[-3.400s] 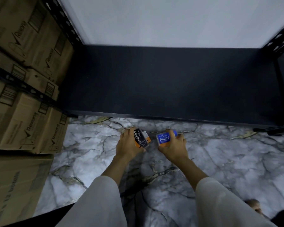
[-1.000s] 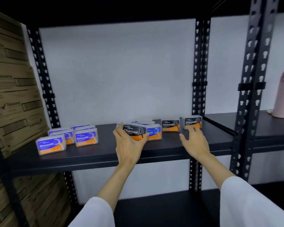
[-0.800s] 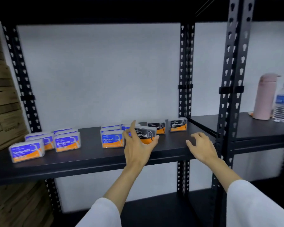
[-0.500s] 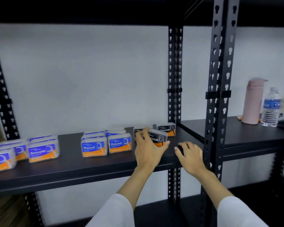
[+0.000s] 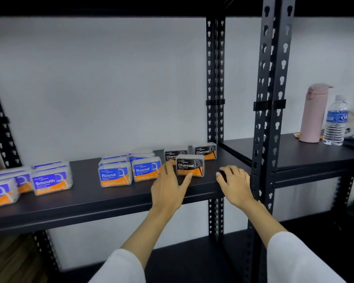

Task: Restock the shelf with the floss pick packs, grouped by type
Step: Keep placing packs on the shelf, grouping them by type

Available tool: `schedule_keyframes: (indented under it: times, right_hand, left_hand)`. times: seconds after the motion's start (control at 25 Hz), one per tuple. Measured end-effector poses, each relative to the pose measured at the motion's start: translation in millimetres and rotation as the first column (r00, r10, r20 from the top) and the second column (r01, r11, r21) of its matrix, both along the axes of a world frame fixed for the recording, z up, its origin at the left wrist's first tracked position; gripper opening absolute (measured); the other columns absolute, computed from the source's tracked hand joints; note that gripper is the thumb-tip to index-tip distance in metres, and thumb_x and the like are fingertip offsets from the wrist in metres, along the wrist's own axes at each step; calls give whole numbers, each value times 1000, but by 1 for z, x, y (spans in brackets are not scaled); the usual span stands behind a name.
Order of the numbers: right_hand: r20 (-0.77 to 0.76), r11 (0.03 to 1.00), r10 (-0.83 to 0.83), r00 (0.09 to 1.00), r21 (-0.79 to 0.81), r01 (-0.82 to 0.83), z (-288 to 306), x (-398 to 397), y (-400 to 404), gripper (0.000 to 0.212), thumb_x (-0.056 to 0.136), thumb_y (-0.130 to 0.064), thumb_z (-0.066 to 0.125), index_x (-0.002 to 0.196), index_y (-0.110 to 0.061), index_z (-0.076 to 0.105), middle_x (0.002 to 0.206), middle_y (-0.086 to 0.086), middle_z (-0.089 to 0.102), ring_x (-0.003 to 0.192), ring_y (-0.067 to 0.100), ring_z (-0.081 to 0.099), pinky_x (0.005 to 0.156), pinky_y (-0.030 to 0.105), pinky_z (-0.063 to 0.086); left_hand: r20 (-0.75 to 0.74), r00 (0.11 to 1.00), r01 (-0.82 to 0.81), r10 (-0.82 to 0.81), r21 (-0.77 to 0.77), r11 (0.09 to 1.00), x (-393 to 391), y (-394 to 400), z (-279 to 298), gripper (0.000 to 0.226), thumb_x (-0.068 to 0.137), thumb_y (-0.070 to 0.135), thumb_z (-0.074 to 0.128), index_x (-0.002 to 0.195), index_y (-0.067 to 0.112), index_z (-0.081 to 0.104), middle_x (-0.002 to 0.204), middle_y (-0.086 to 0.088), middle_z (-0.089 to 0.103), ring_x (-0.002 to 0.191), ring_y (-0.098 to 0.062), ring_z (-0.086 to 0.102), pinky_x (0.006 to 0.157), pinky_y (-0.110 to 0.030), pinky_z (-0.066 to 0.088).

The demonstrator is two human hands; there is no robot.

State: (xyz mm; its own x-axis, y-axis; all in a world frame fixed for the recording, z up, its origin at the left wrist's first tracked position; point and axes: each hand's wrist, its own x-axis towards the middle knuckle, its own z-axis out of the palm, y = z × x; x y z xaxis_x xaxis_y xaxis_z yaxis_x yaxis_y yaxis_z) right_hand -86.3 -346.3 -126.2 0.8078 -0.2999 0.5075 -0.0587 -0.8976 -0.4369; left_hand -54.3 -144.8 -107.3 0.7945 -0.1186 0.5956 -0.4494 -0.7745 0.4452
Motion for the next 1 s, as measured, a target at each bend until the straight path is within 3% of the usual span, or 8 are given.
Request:
schedule_keyframes:
  times: [0.12, 0.28, 0.4, 0.52, 0.64, 0.76, 0.84, 1.0]
  right_hand:
    - [-2, 1000, -2, 1000, 12, 2, 0, -2, 3, 40, 99, -38, 39, 130, -18, 52, 136, 3, 48, 130, 23, 35, 112, 37, 16]
    - [15, 992, -8, 1000, 125, 6, 6, -3, 8, 32, 97, -31, 45, 125, -20, 55, 131, 3, 54, 127, 24, 39, 111, 39, 16]
    - [77, 966, 25, 997, 253, -44, 16, 1, 22, 30, 97, -24, 46, 126, -18, 53, 129, 5, 55, 125, 24, 42, 109, 40, 23]
    - [232, 925, 101, 968, 336, -177, 28, 8, 51, 32, 97, -23, 49, 128, -17, 50, 132, 6, 48, 127, 22, 37, 105, 37, 33]
    - [319, 966, 182, 930, 116, -229, 35, 16, 71, 40, 92, -23, 58, 131, -19, 50, 134, 3, 47, 128, 19, 36, 106, 38, 33]
    - [213, 961, 256, 943, -166, -224, 31, 26, 63, 47, 87, -16, 65, 132, -22, 51, 135, 1, 49, 128, 18, 38, 107, 36, 33]
    - [198, 964, 215, 956, -200, -175, 29, 31, 48, 52, 85, -5, 64, 132, -21, 51, 135, 2, 49, 129, 20, 37, 108, 34, 32]
    - [182, 988, 145, 973, -80, -132, 35, 43, 21, 57, 80, 12, 57, 128, -17, 53, 133, 5, 49, 129, 22, 35, 108, 31, 30]
  left_hand:
    - [138, 990, 3, -40, 254, 967, -1, 37, -12, 54, 94, 60, 34, 132, 23, 48, 135, 5, 50, 121, -13, 50, 97, -30, 44]
    - [176, 982, -37, -60, 500, 865, 1, 51, -23, 71, 92, 65, 15, 138, 23, 48, 141, 2, 53, 130, -16, 48, 109, -34, 35]
    - [127, 991, -35, -34, 507, 861, 3, 47, -22, 64, 95, 63, 21, 144, 26, 39, 149, 4, 43, 138, -15, 38, 114, -34, 27]
    - [132, 991, -47, -21, 495, 868, 3, 48, -21, 62, 96, 63, 22, 145, 28, 38, 150, 5, 41, 139, -14, 36, 114, -33, 26]
    - [138, 990, -54, -16, 487, 872, 2, 47, -23, 63, 95, 63, 23, 144, 27, 39, 149, 5, 43, 138, -14, 38, 114, -33, 28]
    - [131, 991, -53, -11, 479, 876, 4, 46, -24, 63, 95, 64, 25, 143, 27, 41, 148, 4, 44, 137, -14, 39, 112, -33, 30]
    - [137, 990, -61, -5, 469, 881, 5, 46, -26, 62, 94, 64, 27, 142, 28, 44, 146, 5, 47, 136, -14, 41, 111, -32, 31]
    - [158, 987, -63, -9, 441, 895, 6, 44, -27, 60, 93, 63, 32, 138, 27, 49, 143, 5, 51, 133, -15, 45, 109, -32, 33]
